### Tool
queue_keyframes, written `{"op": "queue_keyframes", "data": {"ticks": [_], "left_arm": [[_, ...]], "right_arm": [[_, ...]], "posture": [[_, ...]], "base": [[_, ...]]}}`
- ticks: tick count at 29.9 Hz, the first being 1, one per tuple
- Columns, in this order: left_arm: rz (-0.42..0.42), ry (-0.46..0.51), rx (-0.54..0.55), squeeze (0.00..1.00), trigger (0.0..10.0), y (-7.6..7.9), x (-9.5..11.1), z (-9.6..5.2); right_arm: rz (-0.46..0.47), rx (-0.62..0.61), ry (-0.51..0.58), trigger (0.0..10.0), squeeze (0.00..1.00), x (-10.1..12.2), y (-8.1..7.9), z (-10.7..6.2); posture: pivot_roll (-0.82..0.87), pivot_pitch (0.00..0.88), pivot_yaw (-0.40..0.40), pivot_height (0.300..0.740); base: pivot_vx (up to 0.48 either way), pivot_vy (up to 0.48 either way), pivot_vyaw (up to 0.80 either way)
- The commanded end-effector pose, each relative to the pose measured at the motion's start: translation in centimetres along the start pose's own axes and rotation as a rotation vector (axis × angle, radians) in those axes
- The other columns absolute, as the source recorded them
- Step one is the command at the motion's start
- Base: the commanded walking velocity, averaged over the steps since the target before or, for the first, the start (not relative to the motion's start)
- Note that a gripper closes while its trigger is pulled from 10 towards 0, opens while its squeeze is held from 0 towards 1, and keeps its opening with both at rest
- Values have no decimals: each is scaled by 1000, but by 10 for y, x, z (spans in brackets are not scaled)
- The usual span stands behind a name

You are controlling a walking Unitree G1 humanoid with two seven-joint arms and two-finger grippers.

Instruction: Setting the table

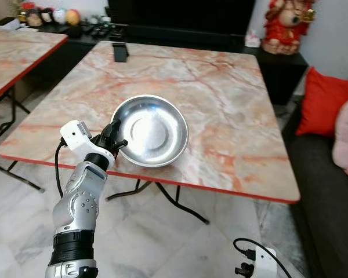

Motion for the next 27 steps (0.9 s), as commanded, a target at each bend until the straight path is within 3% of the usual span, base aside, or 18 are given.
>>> {"op": "queue_keyframes", "data": {"ticks": [1, 11, 14, 21, 27], "left_arm": [[-10, 5, -69, 0, 10000, 22, -1, 4], [-14, -9, -79, 0, 10000, 25, -4, 3], [-23, -31, -90, 0, 10000, 26, -7, 4], [-8, -110, -91, 0, 10000, 22, -18, 2], [-10, -233, -52, 0, 10000, 13, -37, 0]], "right_arm": [[0, -24, -18, 10000, 0, -7, 10, -2], [4, -22, -21, 10000, 0, -7, 9, -2], [2, -18, -27, 10000, 0, -8, 8, -2], [-2, -24, -30, 10000, 0, -9, 10, -2], [-6, -23, -32, 10000, 0, -10, 11, -2]], "posture": [[52, 0, -38, 740], [53, 0, -40, 740], [53, 0, -40, 740], [53, 0, -40, 740], [53, 0, -40, 740]], "base": [[266, 0, 0], [264, 0, 0], [0, 0, -683], [0, 0, -97], [0, 0, 0]]}}
Point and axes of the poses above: a point about 5 cm out from each wrist's last joint towards the gripper, its own z axis pointing out of the wrist towards the gripper, its own x axis along the axis of the wrist's last joint, y = z × x, the point moved 6 cm from there along z, pointing out of the wrist towards the gripper, and after that the axes turned 7 degrees about -z, right-handed, at the moved point
